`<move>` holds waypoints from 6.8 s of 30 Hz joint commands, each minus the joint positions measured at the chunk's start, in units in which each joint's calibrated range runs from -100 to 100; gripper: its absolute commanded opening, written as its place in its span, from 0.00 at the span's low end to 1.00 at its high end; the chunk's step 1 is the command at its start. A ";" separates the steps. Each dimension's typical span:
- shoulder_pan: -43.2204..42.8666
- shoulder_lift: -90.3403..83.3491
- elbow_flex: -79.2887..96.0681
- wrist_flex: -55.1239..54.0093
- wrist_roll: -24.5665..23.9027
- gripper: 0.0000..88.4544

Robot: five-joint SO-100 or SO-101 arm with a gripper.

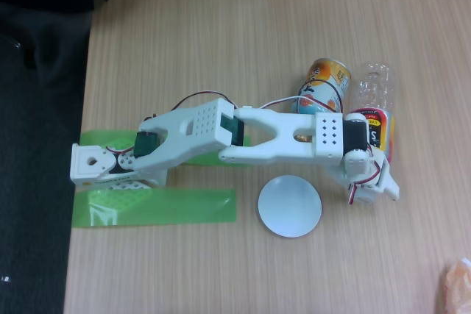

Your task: Pick up the plastic bottle and stand it up on the white place

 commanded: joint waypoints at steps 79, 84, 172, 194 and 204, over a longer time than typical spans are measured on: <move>-1.24 -29.79 -17.47 16.59 0.20 0.13; -1.38 -36.85 -17.38 16.25 0.20 0.13; 15.28 -145.04 126.76 -80.58 43.71 0.13; 15.21 -144.87 132.46 -79.63 52.42 0.13; 14.69 -144.95 132.10 -64.44 53.68 0.13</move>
